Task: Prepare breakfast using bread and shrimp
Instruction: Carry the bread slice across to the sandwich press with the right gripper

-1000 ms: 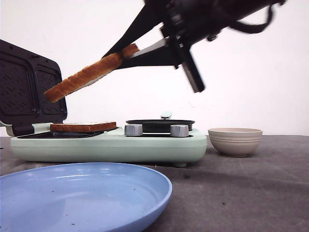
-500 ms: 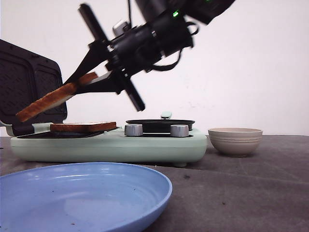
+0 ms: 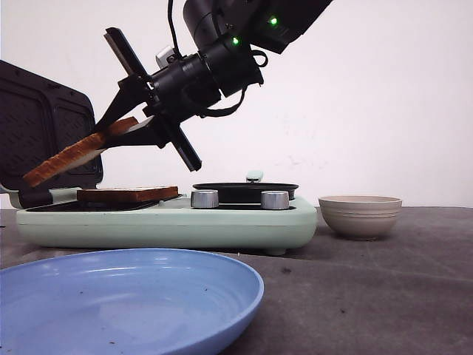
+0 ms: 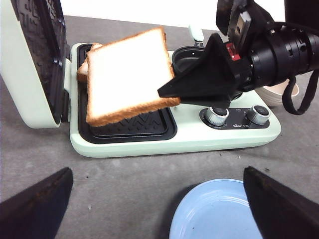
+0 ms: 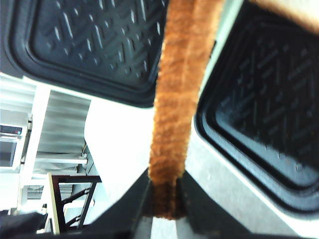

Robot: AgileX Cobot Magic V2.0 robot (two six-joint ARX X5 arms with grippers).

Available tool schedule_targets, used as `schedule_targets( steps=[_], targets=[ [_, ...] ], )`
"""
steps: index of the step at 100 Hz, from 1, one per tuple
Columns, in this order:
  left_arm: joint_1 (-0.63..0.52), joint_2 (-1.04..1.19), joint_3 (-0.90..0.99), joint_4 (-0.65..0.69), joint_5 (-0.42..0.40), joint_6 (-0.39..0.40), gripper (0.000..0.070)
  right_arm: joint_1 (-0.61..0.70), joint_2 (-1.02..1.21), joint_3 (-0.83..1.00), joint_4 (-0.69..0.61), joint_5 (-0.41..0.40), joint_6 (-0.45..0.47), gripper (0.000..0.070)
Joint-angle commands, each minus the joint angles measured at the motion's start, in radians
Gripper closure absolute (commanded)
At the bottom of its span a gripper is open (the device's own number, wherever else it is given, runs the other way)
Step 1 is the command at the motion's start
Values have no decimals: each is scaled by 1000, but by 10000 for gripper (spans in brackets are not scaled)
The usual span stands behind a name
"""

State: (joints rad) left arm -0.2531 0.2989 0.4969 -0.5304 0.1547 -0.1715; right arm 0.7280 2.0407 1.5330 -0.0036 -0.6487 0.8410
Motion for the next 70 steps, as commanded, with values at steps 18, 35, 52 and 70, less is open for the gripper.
schedule_targets(
  steps=[18,35,52,70],
  targets=[
    [-2,0,9,7,-5,-1,76,2,28,27,-5,21,-17,700],
    [-2,0,9,7,-5,-1,76,3,28,27,-29,21,-22,700],
    [-2,0,9,7,-5,-2,76,12,41,27,-42,21,-21,700],
    [-2,0,9,7,-5,-1,76,24,58,27,-51,31,-21,700]
  ],
)
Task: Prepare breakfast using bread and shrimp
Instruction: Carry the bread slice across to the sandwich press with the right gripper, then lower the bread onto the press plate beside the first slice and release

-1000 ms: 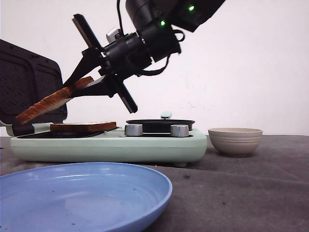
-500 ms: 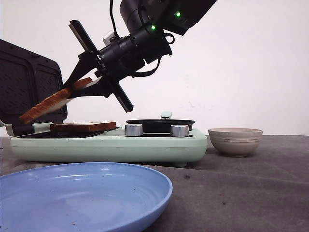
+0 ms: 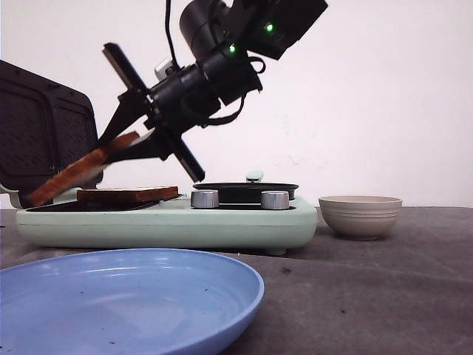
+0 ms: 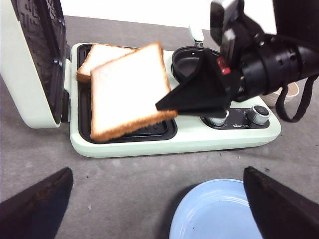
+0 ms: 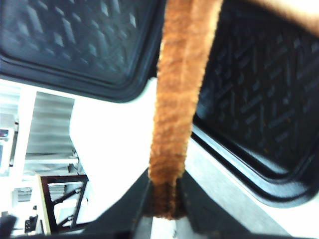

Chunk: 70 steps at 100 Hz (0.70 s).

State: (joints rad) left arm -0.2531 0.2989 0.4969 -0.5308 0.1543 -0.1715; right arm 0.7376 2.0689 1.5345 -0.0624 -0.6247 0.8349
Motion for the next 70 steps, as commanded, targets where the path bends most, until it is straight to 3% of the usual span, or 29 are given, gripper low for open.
schedule_targets(
  steps=[1,28,32,42,70],
  targets=[
    [-2,0,9,7,-5,-1,76,15,29,25,8,10,-15,700],
    [-2,0,9,7,-5,-1,76,19,29,25,5,65,-31,699],
    [-2,0,9,7,-5,-1,76,19,29,25,4,75,-35,655],
    [-2,0,9,7,-4,-1,76,19,29,25,-13,97,-37,463],
    [-2,0,9,7,-5,0,76,19,29,25,-60,145,-95,356]
  ],
)
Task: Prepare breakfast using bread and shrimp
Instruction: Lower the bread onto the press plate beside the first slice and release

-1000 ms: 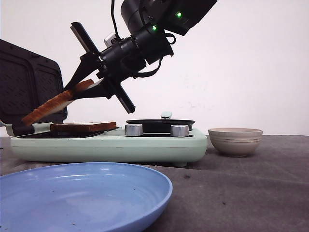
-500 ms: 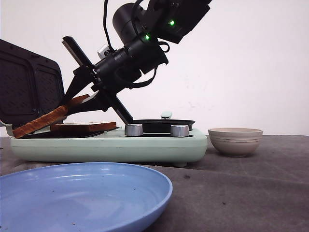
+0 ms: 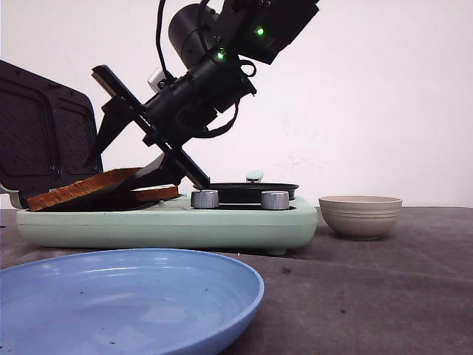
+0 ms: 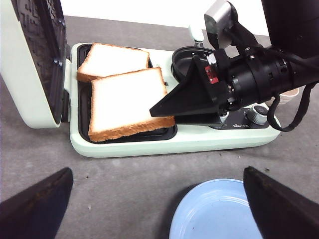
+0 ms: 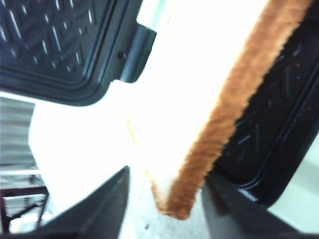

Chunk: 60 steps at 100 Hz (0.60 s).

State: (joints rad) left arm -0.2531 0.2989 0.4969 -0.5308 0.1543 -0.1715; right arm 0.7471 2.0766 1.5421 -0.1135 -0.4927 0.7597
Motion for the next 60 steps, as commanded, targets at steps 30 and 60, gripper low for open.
schedule_targets(
  steps=[30,60],
  targets=[
    [-2,0,9,7,-4,0,76,10,22,54,-94,69,-73,319],
    [-2,0,9,7,-5,0,76,13,21,137,-195,131,-151,317]
  ],
)
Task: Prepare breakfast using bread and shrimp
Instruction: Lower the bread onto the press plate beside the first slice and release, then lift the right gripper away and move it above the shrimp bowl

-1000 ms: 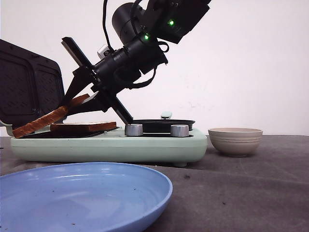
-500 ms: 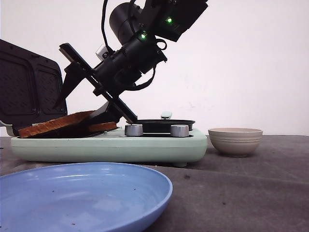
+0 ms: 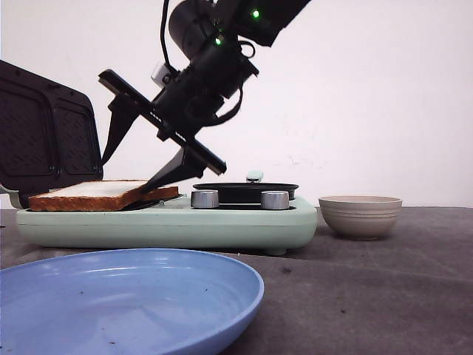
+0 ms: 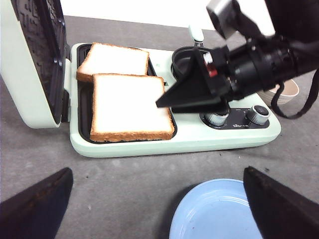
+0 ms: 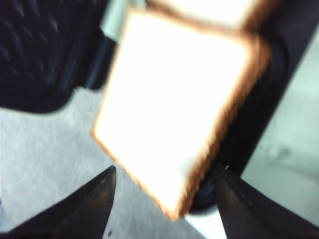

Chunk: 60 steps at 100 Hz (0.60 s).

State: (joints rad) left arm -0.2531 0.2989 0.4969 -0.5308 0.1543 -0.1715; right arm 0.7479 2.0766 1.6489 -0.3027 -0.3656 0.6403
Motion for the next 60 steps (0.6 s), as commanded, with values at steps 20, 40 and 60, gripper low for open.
schedule_targets(
  steps=[20,40,60],
  targets=[
    [-2,0,9,7,-5,1,76,14,17,44,-16,4,-67,317],
    [-2,0,9,7,-5,1,76,-8,-39,47,-37,51,-135,318],
    [-2,0,9,8,-5,1,76,-40,-144,47,-106,198,-270,318]
  ],
)
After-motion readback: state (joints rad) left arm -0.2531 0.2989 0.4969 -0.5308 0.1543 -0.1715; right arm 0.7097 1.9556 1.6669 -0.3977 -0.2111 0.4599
